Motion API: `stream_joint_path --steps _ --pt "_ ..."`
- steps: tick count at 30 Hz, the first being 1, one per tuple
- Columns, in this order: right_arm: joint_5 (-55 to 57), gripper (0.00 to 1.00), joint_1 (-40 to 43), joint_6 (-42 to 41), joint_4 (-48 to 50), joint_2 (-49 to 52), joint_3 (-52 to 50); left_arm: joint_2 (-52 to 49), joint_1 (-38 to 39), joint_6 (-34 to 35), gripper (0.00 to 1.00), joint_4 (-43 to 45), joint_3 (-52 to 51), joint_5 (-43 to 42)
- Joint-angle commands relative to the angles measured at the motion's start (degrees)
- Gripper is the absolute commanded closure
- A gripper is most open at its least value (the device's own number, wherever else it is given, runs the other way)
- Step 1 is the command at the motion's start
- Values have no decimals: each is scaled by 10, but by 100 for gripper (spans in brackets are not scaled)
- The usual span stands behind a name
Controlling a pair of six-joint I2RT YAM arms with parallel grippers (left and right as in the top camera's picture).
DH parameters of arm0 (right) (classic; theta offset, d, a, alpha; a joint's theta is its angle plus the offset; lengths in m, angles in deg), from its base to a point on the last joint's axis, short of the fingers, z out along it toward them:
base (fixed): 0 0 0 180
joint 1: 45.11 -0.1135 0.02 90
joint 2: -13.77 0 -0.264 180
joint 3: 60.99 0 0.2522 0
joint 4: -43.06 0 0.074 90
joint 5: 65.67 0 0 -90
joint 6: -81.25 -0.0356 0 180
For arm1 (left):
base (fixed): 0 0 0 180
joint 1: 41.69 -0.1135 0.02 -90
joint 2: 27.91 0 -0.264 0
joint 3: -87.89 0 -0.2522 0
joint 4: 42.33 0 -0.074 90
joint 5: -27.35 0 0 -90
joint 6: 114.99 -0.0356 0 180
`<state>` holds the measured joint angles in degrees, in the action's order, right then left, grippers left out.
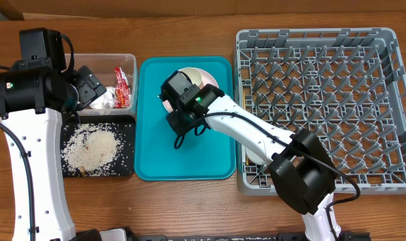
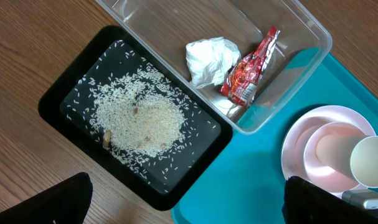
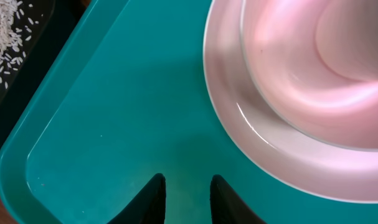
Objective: Sort waste into correct bins and load items into the dishwasher
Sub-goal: 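Move the right gripper back over the teal tray to the white cup, then lower the right gripper onto the white cup rim and close it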
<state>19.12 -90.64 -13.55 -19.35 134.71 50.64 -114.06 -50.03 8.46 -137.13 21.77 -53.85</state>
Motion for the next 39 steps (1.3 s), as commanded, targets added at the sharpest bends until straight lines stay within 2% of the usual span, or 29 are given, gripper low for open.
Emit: stream_joint_path --steps 1,14,26,35,39 --pt "41 73 -8 28 10 14 7 -1 1 -7 0 0 1 2" --pt "67 65 -9 39 52 46 6 -1 1 -7 0 0 1 2" --pt "67 63 -7 50 54 71 6 -1 1 -7 0 0 1 2" --pt "47 64 -12 45 27 76 4 -1 1 -7 0 0 1 2" --pt "15 63 -14 14 -8 72 5 -1 1 -7 0 0 1 2"
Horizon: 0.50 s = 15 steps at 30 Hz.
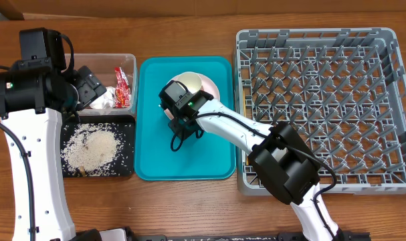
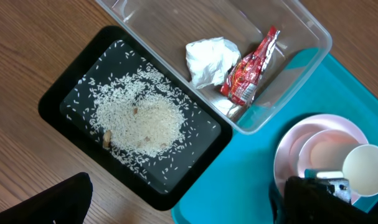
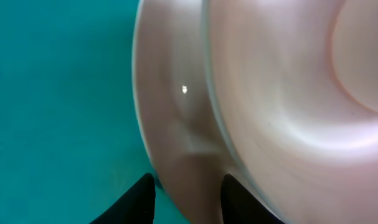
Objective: Sort waste into correct bins and load items into the dishwasher
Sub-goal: 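Lower the right gripper onto the white cup rim and close it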
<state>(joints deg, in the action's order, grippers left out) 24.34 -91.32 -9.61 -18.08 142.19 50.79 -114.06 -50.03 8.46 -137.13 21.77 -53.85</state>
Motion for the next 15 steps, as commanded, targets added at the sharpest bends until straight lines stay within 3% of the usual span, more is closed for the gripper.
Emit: stream_joint_path --steps 1,15 --pt "-52 63 -7 -26 -29 -5 3 -1 1 -7 0 0 1 2" --pt "-102 56 -62 -43 -111 -55 3 -1 1 -7 0 0 1 2"
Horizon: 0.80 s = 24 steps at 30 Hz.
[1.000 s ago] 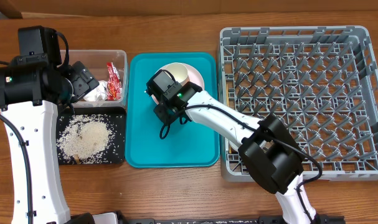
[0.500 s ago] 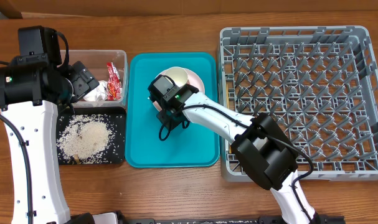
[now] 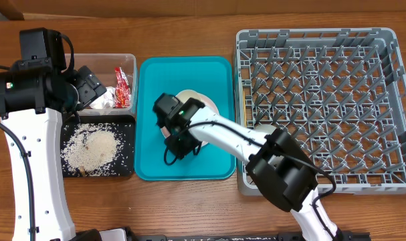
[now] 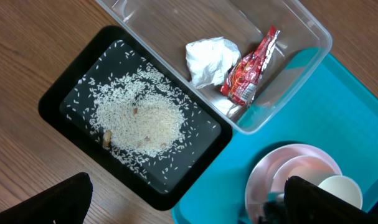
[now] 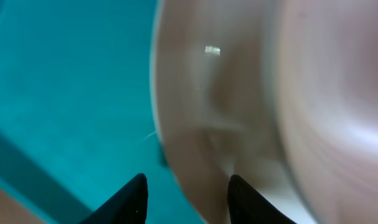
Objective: Sort waste into correct bins and load items into the dishwasher
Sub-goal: 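Lower the right gripper onto the white cup rim and close it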
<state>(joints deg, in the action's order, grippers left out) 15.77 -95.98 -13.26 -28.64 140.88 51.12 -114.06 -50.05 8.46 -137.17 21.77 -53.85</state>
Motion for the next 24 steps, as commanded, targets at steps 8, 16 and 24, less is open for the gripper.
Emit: stream_joint_path --steps 8,16,24 --pt "-16 56 -17 -6 -10 -136 0 -1 1 -7 0 1 1 2" --pt "77 58 -16 -7 33 -185 0 -1 1 -7 0 1 1 2" --pt "105 63 -9 -17 87 -148 0 -1 1 -7 0 1 1 2"
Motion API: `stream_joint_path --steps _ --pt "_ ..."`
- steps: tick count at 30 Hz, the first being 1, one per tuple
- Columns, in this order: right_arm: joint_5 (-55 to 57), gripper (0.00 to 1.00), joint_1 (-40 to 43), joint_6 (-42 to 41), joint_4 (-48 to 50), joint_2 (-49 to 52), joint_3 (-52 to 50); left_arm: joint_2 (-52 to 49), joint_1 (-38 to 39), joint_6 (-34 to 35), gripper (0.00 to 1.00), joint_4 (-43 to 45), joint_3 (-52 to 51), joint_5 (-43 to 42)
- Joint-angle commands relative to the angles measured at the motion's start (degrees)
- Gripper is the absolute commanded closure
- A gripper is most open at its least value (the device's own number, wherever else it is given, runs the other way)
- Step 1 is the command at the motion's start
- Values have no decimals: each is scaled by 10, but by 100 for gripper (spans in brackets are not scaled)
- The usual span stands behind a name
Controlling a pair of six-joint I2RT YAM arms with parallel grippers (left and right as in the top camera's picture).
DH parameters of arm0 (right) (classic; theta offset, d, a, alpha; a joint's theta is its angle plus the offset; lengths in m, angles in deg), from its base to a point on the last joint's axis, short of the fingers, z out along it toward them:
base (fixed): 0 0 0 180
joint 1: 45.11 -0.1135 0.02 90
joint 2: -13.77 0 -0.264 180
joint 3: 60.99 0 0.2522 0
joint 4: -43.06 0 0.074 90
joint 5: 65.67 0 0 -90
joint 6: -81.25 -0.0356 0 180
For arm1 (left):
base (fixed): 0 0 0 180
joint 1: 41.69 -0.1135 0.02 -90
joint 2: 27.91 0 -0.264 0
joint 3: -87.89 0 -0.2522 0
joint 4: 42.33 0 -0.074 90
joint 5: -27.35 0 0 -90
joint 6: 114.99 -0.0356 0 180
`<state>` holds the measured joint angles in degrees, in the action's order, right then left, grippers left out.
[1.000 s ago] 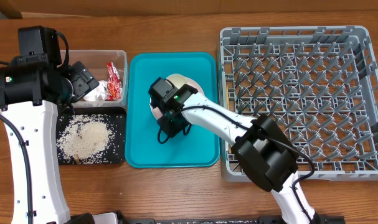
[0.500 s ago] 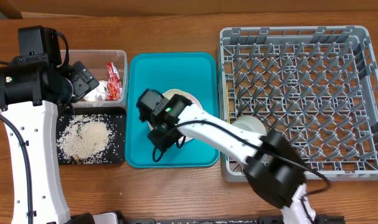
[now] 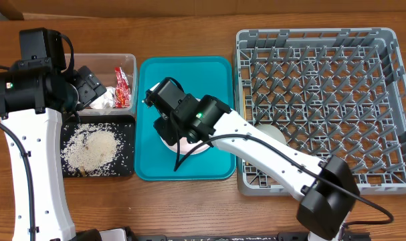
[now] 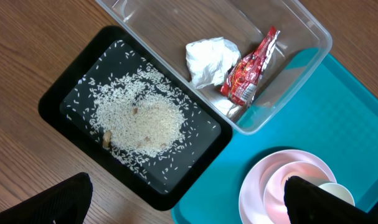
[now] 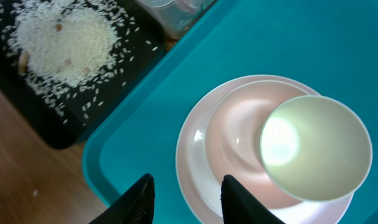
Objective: Sort waste into correct bins and load items into the dishwasher
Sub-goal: 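Lower the right gripper onto the white cup rim and close it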
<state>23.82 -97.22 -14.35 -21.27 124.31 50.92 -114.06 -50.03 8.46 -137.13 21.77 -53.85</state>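
A pink plate (image 5: 190, 158) lies on the teal tray (image 5: 145, 93) with a pink bowl (image 5: 235, 134) and a pale cup (image 5: 316, 146) stacked in it. My right gripper (image 5: 189, 200) hangs open above the plate's left rim, holding nothing. The same plate (image 4: 254, 190) shows at the lower right of the left wrist view. My left gripper (image 4: 182, 202) is wide open and empty, high over the black tray of rice (image 4: 139, 121). In the overhead view the right arm hides most of the stack.
A clear bin (image 4: 176, 25) holds crumpled tissue (image 4: 210, 59) and a red wrapper (image 4: 254, 68). The grey dish rack (image 3: 323, 100) stands right of the teal tray (image 3: 149, 161). The black rice tray (image 3: 95, 147) lies in front of the bin.
My right gripper was down at the plate's rim, the rim between its fingers. It now hangs higher, open, with the whole stack in view. The plate lies slightly nearer the tray's front.
My right gripper stood on the tray beside the plate, which lay at the tray's back. Then its fingers were at the plate's rim. The stack was then further toward the tray's front left at each moment. The left arm has not moved.
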Motion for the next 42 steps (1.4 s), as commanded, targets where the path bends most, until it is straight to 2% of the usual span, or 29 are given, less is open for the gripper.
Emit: stream_joint_path --steps 1,11,28,38,42 --pt "32 63 5 -6 18 23 2 -1 1 -7 0 0 1 2" --pt "70 61 28 -6 43 77 2 -1 1 -7 0 0 1 2" --pt "68 62 37 -7 27 87 2 -1 1 -7 0 0 1 2" --pt "57 69 36 -7 18 87 1 -1 1 -7 0 0 1 2" --pt "54 69 37 -6 12 87 0 -1 1 -7 0 0 1 2"
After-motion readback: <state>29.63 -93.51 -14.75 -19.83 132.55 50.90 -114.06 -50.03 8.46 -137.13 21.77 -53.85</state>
